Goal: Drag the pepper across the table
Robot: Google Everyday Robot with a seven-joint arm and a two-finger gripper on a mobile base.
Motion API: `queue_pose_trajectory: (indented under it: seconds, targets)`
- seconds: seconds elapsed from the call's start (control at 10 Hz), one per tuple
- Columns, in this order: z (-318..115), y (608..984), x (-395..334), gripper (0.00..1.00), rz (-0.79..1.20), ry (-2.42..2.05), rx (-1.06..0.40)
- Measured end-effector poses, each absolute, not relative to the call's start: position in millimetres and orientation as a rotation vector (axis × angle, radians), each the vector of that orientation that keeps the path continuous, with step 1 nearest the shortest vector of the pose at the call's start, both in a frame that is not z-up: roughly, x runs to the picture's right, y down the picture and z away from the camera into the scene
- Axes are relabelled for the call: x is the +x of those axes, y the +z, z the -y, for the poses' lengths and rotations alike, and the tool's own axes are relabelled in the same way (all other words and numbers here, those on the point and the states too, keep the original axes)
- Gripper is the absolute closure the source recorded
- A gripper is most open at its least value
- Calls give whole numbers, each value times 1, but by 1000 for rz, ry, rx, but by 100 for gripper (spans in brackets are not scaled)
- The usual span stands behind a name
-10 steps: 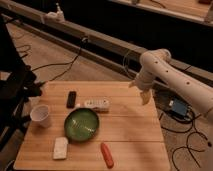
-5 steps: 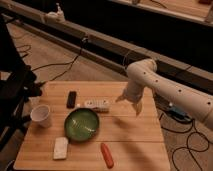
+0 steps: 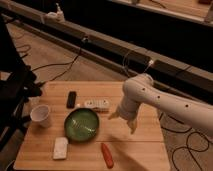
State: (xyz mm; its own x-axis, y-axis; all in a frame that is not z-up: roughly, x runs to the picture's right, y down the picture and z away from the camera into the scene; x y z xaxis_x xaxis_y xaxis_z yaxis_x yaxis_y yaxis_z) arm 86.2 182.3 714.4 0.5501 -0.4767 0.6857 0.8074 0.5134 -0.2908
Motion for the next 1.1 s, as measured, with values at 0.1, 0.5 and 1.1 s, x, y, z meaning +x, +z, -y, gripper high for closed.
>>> queue_pose_trajectory:
  seconds: [0.1, 0.5, 1.1]
  targets:
    - [-182, 715, 85, 23, 579, -828, -645]
    - [-185, 718, 81, 23, 578, -885, -673]
    - [-262, 713, 40, 23, 694, -1170, -781]
